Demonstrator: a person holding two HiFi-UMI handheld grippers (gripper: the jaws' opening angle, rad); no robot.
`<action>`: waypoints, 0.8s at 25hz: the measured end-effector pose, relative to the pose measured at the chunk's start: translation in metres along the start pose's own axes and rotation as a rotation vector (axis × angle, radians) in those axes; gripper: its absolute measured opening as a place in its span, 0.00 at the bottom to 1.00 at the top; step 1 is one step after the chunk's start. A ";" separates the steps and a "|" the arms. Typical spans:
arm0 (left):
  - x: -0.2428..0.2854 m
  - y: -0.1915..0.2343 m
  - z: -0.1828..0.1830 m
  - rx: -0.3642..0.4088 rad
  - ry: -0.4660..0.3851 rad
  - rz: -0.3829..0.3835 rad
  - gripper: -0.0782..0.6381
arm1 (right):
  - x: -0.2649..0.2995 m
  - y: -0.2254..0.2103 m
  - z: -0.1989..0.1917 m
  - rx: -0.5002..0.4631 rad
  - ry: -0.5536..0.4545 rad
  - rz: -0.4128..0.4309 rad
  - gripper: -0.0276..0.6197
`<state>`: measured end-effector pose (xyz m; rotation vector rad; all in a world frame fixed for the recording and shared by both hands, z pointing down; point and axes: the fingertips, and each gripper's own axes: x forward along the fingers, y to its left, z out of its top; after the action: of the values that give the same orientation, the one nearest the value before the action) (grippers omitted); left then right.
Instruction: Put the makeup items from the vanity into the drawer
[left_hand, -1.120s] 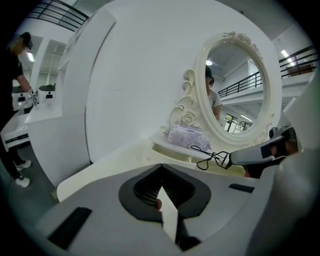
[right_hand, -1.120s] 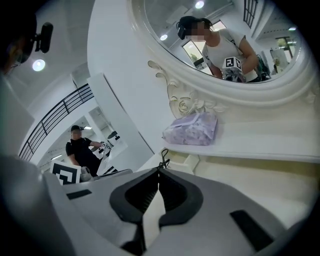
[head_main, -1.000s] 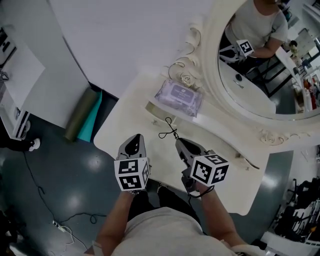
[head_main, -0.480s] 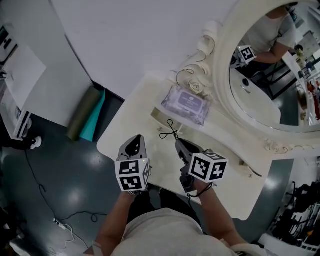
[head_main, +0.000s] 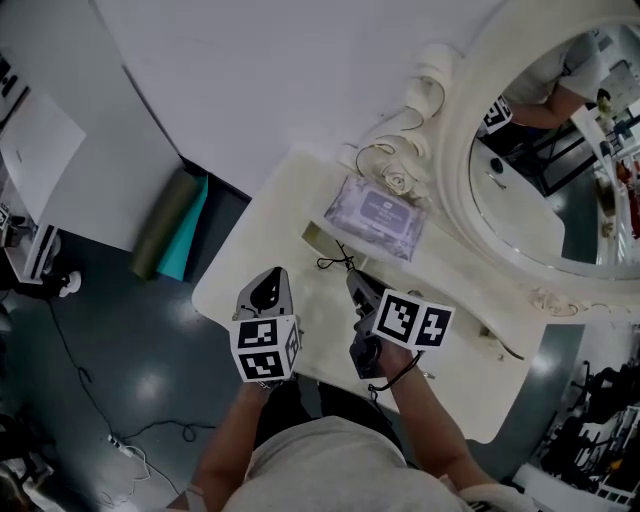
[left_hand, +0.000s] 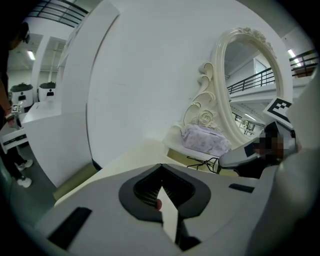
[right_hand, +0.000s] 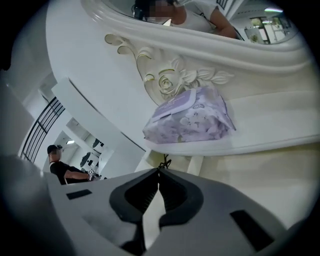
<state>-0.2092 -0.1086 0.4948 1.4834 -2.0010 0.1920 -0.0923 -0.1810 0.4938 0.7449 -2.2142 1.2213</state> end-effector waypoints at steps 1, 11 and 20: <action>0.001 0.000 0.000 -0.002 0.001 0.000 0.12 | 0.002 0.001 0.002 0.017 -0.004 0.000 0.08; 0.006 0.005 -0.003 -0.017 0.012 0.005 0.12 | 0.012 0.006 0.017 0.008 -0.083 0.024 0.31; 0.005 -0.005 -0.005 -0.021 0.004 -0.014 0.12 | -0.010 0.000 0.015 -0.120 -0.096 -0.026 0.31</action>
<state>-0.2037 -0.1125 0.5004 1.4825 -1.9830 0.1676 -0.0876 -0.1917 0.4797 0.7959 -2.3254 1.0495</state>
